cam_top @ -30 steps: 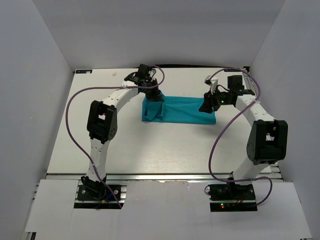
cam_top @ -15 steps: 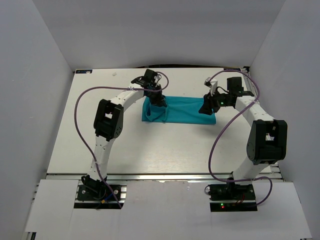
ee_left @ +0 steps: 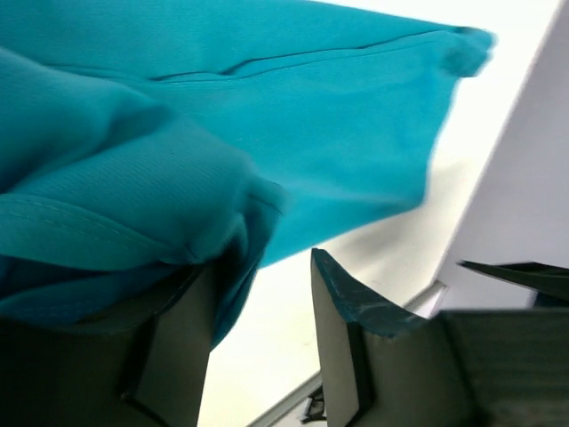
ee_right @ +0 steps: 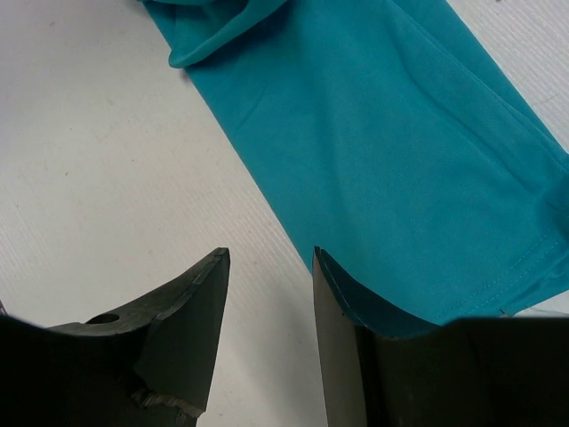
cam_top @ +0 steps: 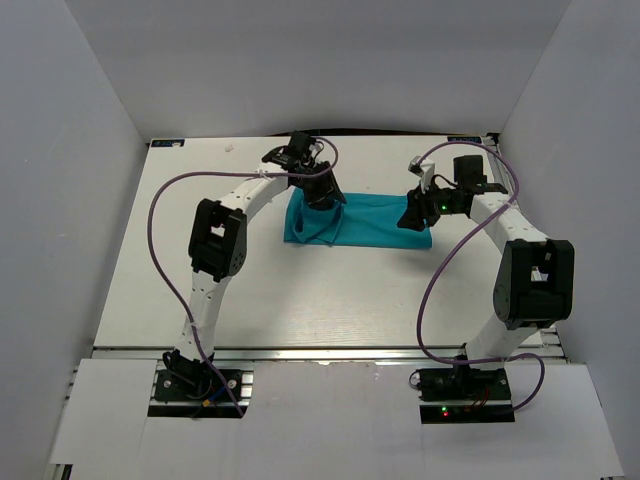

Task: Fold and stack the t-shirts
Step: Fold the folded rectangular tshirt in 1/3 of the way

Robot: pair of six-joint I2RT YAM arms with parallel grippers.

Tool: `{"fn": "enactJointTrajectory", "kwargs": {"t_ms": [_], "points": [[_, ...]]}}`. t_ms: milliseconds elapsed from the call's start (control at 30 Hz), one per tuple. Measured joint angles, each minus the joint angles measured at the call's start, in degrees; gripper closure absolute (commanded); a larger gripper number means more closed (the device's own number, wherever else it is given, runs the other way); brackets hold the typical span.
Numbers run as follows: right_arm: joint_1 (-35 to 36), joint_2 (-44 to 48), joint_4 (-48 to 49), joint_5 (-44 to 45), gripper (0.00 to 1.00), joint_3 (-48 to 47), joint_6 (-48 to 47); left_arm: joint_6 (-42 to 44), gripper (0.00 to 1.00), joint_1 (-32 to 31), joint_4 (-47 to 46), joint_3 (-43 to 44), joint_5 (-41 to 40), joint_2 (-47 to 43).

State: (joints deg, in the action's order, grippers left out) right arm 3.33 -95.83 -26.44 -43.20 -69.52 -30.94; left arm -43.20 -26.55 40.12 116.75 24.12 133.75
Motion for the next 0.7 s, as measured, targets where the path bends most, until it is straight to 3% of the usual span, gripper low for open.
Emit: {"fn": "enactJointTrajectory", "kwargs": {"t_ms": [533, 700], "points": [[0.0, 0.0, 0.0, -0.2, 0.51, 0.0, 0.1, -3.1, 0.44, 0.0, 0.1, 9.0, 6.3, -0.4], [0.1, 0.0, 0.0, -0.5, 0.51, 0.0, 0.0, -1.3, 0.43, 0.6, -0.2, 7.5, 6.5, -3.3]]}}
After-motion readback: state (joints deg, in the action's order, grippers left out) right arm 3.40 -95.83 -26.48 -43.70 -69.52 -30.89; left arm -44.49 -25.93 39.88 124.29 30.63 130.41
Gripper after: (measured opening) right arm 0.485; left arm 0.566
